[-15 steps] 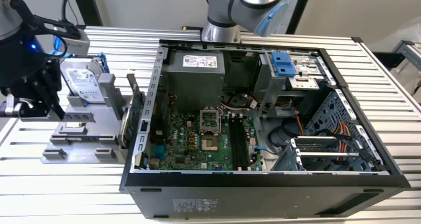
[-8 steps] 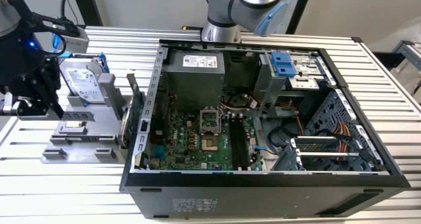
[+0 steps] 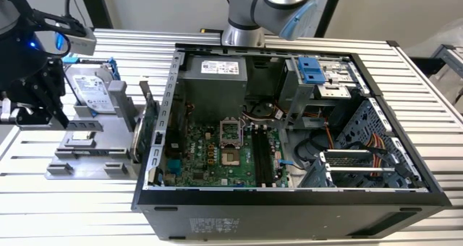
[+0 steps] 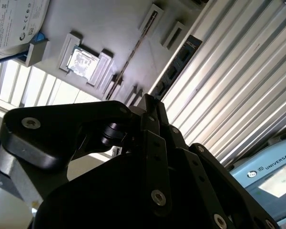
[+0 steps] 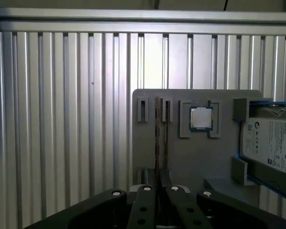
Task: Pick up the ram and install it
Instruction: 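Pick up the ram and move it above insertion slot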
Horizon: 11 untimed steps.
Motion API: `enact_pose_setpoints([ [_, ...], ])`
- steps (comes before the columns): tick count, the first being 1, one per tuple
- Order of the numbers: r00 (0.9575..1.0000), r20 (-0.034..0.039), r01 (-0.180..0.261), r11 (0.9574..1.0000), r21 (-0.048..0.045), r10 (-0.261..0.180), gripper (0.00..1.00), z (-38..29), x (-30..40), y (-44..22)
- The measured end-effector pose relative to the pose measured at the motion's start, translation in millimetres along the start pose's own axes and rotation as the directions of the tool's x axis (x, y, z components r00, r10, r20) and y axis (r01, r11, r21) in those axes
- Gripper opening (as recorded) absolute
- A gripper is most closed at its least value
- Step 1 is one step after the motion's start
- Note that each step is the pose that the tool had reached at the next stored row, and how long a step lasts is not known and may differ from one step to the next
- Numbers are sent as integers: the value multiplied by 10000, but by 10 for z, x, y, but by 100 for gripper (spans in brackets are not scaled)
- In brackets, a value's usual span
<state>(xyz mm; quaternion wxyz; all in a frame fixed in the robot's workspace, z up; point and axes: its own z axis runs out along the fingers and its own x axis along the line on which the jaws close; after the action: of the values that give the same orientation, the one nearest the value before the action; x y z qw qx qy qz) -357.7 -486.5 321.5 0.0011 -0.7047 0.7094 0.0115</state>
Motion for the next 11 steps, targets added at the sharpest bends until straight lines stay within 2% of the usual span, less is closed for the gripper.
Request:
enact_pose_setpoints([
  [11, 10000, 0, 0, 10000, 0, 0, 0, -43, -1, 0],
])
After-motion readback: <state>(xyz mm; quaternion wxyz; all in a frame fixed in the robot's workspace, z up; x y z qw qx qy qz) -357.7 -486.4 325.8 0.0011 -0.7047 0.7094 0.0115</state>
